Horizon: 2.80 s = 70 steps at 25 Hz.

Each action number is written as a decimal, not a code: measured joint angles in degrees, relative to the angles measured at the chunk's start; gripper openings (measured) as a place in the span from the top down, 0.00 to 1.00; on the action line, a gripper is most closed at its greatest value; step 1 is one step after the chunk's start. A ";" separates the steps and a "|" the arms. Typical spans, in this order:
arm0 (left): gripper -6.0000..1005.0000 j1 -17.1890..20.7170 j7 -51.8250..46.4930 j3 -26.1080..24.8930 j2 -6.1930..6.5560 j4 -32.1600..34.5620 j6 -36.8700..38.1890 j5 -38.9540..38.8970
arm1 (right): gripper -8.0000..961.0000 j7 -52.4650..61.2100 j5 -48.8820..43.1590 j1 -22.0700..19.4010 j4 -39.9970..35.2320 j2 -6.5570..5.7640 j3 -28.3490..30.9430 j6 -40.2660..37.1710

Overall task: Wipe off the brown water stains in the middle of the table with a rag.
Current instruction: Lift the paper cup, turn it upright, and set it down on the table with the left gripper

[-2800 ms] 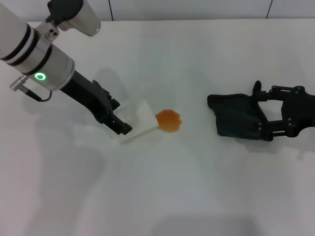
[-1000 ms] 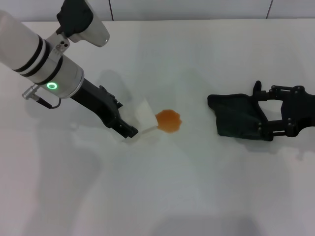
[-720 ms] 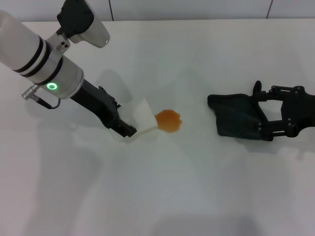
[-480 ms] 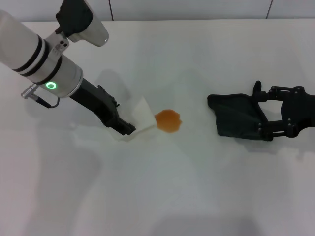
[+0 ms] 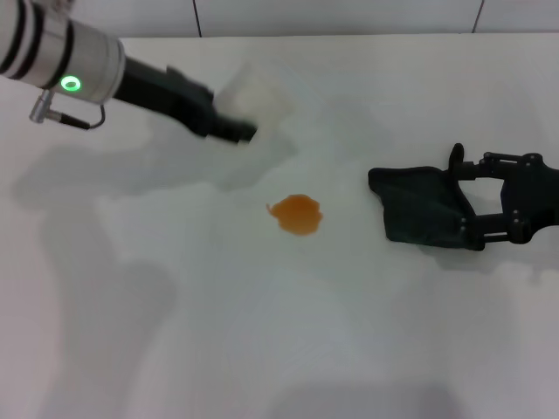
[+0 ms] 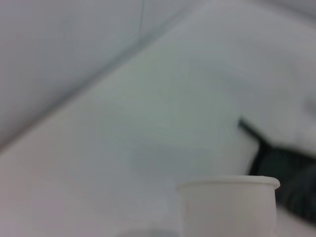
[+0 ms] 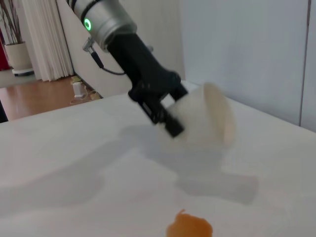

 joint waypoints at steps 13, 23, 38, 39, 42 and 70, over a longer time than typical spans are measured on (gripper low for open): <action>0.40 20.54 16.86 0.00 -0.14 10.78 4.24 -30.89 | 0.11 0.00 0.48 0.19 -0.07 0.00 0.12 0.19; 0.41 31.64 27.46 -0.05 -0.18 18.03 4.85 -46.49 | 0.11 0.00 0.48 0.61 -0.35 0.00 0.11 0.30; 0.42 36.37 42.60 -0.09 -0.36 21.53 3.12 -49.75 | 0.11 0.00 0.68 0.67 -0.51 0.00 0.11 0.30; 0.42 36.58 42.60 -0.10 -0.38 22.07 2.48 -49.77 | 0.11 0.00 0.80 0.69 -0.56 0.00 0.10 0.30; 0.42 37.23 42.62 -0.09 -0.33 24.01 0.88 -49.78 | 0.11 0.00 1.14 0.71 -0.62 0.00 0.10 0.30; 0.43 34.23 37.81 -0.09 0.11 26.63 -12.84 -42.13 | 0.11 0.00 1.18 0.89 -0.67 0.00 0.21 0.39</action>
